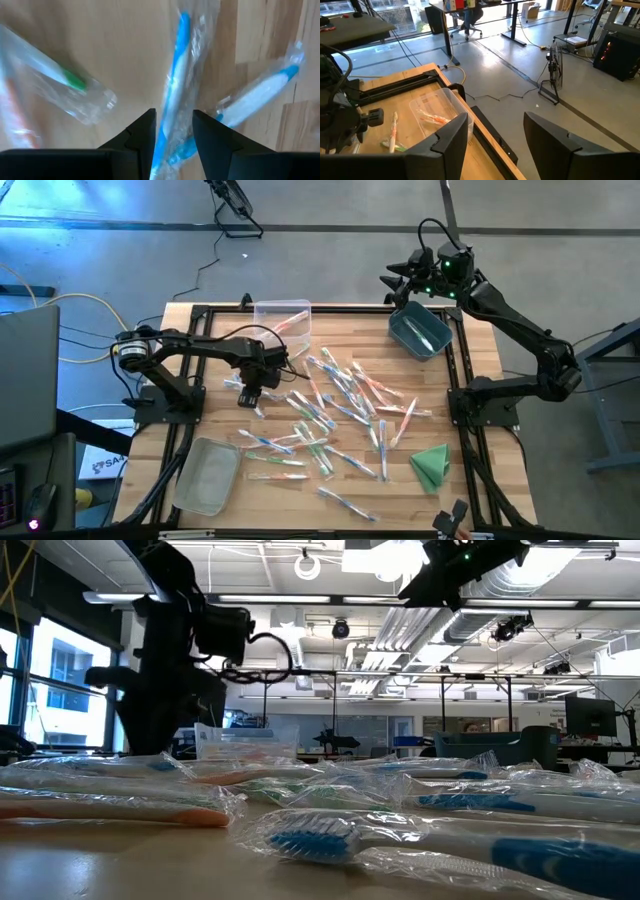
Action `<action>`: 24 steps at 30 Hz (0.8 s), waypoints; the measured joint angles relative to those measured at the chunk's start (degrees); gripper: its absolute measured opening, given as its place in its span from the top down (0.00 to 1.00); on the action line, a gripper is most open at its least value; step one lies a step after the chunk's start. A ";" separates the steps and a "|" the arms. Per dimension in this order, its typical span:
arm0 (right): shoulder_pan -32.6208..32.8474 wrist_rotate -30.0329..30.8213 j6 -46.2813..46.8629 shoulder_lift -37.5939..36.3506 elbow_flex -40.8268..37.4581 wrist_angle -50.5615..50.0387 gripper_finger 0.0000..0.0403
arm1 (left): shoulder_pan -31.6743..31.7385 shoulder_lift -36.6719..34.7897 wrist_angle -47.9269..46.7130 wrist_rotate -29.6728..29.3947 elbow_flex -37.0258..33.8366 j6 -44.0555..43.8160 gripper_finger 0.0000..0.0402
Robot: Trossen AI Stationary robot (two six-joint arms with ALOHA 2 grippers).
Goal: Pick & Place Toothbrushes
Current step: Put the blue toothbrush into the gray bin
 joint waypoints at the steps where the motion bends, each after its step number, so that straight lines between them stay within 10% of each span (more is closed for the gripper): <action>1: 0.00 0.00 0.00 0.00 0.00 0.00 0.54 | -0.01 0.00 0.14 0.01 -0.58 0.00 0.69; 24: 0.02 0.00 0.00 0.00 0.00 0.02 0.54 | -0.03 0.00 4.68 -0.93 -1.87 0.87 0.96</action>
